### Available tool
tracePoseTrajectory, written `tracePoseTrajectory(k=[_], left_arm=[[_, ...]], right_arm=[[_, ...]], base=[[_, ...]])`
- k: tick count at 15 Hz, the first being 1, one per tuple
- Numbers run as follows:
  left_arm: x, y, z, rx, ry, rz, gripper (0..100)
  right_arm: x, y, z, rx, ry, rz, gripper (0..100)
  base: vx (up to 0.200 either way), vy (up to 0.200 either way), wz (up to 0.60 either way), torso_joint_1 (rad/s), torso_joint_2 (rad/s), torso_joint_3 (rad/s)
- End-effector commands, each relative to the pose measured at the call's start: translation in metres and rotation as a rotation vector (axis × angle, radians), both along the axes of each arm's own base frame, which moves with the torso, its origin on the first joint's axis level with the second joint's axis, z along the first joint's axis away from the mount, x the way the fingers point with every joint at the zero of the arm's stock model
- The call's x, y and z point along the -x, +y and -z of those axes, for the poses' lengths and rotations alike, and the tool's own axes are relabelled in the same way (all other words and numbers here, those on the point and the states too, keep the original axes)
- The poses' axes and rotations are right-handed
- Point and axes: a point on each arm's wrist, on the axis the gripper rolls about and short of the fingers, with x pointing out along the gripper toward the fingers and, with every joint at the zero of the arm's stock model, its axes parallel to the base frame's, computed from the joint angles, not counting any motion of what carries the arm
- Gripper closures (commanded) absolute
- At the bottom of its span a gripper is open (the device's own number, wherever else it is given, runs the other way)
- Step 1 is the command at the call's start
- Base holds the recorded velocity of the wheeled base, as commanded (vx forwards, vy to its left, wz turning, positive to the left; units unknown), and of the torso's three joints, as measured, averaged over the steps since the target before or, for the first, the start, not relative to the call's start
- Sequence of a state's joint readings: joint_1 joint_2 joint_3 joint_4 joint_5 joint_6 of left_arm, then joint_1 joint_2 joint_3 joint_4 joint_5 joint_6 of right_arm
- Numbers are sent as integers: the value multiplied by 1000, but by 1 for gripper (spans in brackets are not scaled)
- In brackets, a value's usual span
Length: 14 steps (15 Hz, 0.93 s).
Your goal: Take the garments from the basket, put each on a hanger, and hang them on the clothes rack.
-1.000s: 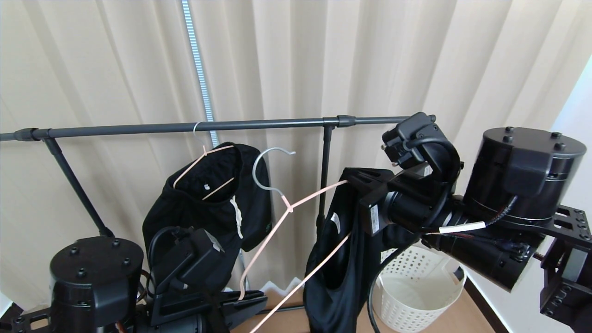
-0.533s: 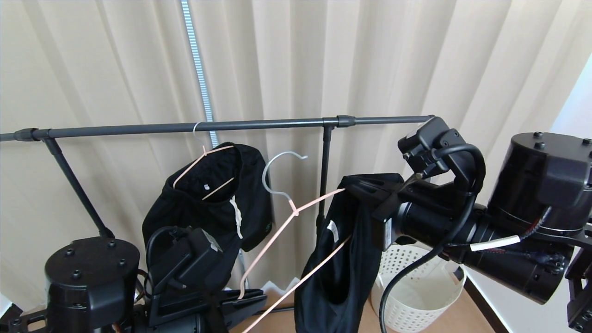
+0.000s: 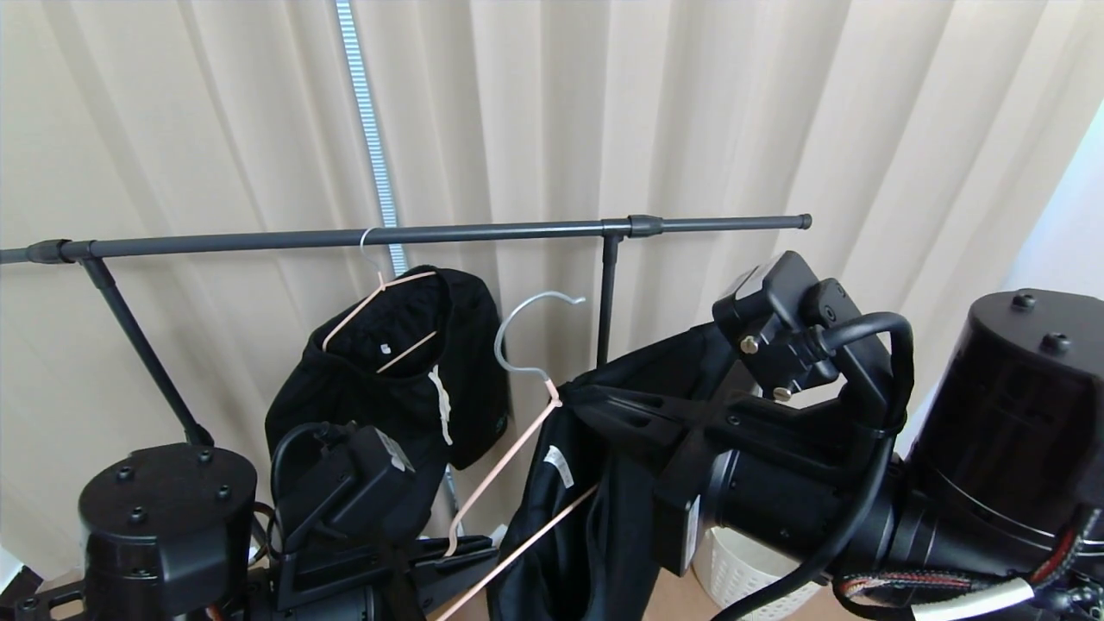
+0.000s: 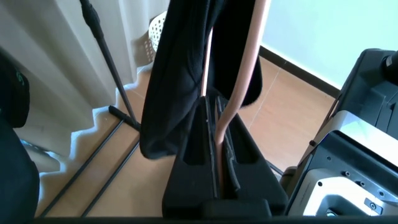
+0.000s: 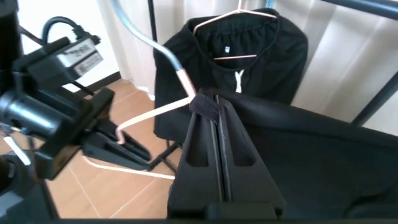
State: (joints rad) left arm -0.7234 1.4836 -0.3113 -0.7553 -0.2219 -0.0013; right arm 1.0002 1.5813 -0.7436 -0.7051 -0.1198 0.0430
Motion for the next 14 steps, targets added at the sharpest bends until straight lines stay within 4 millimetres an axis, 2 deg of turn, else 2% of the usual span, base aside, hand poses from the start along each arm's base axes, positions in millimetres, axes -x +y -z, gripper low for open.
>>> tracePoseTrajectory(k=[1,8,11,12,14], left_arm=[[1,1,3,-4,7,0,100],[2,1,0,22,-22,0,100],[3,2,-3,31,-33,0,100],[3,3,-3,32,-34,0,100],[4,3,-5,42,-43,0,100]], right_arm=[[3,5,1,0,1,-14,100],[-4,-2,-4,-14,-13,38,100],[-4,-2,0,1,-7,38,100],[-4,-2,1,3,-5,38,0],[-2,-5,5,39,-17,29,0]], base=[[0,0,0,0,0,0],[0,0,0,0,0,0],[0,0,0,0,0,0],[0,0,0,0,0,0],[0,0,0,0,0,0]])
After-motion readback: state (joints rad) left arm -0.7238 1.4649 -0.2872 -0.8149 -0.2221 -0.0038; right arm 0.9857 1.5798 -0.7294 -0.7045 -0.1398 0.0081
